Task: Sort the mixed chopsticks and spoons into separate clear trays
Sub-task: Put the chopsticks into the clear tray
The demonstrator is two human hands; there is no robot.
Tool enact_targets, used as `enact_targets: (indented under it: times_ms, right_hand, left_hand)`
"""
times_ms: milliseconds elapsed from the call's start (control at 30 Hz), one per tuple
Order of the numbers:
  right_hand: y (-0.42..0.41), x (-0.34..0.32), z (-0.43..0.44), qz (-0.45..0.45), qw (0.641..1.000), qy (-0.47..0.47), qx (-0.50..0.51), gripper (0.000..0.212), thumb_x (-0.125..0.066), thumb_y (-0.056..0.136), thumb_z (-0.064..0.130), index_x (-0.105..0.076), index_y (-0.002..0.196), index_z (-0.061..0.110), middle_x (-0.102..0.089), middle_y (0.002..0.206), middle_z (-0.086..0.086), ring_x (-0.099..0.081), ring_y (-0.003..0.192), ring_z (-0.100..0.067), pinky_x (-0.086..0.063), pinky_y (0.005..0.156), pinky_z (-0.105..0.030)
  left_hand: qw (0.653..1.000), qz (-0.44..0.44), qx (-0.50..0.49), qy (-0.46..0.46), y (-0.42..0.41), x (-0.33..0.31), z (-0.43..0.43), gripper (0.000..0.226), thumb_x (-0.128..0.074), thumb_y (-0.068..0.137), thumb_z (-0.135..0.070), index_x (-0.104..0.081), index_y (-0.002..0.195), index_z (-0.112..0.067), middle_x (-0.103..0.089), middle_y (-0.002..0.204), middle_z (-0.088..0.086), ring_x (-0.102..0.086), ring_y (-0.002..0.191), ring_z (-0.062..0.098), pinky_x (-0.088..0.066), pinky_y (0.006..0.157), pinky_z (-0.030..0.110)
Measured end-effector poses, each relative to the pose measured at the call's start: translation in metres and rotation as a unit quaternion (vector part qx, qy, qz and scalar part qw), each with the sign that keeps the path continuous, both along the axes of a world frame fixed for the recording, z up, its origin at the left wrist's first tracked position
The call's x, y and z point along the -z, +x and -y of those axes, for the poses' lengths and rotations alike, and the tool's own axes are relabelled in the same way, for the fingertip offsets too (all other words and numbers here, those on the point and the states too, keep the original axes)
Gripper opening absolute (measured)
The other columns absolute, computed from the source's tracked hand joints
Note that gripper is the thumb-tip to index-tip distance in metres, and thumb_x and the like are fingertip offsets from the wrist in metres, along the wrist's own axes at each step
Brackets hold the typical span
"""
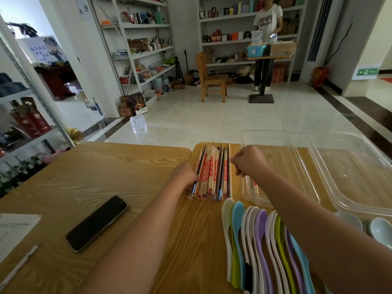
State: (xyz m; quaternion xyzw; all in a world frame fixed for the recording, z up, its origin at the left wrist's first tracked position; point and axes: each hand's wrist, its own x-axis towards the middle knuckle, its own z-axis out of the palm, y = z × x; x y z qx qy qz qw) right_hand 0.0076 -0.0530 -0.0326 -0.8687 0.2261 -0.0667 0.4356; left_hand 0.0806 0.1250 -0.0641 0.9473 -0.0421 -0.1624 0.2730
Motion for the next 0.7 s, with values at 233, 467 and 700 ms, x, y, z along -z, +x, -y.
enact_targets:
  times_ms: [233, 467, 700]
  right_hand:
    - [-0.001, 0.002, -0.006, 0.003, 1.0, 0.01, -0.006, 0.018, -0.067, 0.092, 0.018, -0.069, 0.09, 0.0, -0.068, 0.064, -0.009, -0.058, 0.046, -0.011, -0.047, 0.047, -0.022]
    - [0.003, -0.005, -0.013, 0.022, 0.998, 0.048, -0.017, 0.028, -0.069, 0.091, 0.024, -0.072, 0.085, -0.003, -0.068, 0.068, -0.013, -0.055, 0.047, -0.015, -0.051, 0.057, -0.029]
    - [0.001, -0.019, -0.013, 0.003, 0.99, 0.136, 0.027, 0.04, -0.071, 0.088, 0.036, -0.069, 0.085, -0.004, -0.059, 0.06, -0.009, -0.049, 0.042, -0.015, -0.045, 0.048, -0.026]
  left_hand:
    - [0.995, -0.031, -0.031, -0.086, -0.007, -0.008, -0.01, 0.032, -0.071, 0.089, -0.017, -0.061, 0.115, -0.001, -0.067, 0.088, 0.008, -0.065, 0.069, 0.018, -0.05, 0.052, 0.026]
    - [0.976, -0.051, -0.021, -0.21, -0.014, -0.031, -0.003, 0.019, -0.069, 0.091, -0.016, -0.065, 0.1, 0.001, -0.073, 0.086, 0.011, -0.072, 0.07, 0.018, -0.06, 0.063, 0.031]
    - [0.97, -0.043, 0.059, -0.231, -0.036, -0.047, 0.028, 0.021, -0.068, 0.091, -0.023, -0.07, 0.099, -0.003, -0.075, 0.092, 0.012, -0.074, 0.083, 0.023, -0.061, 0.078, 0.037]
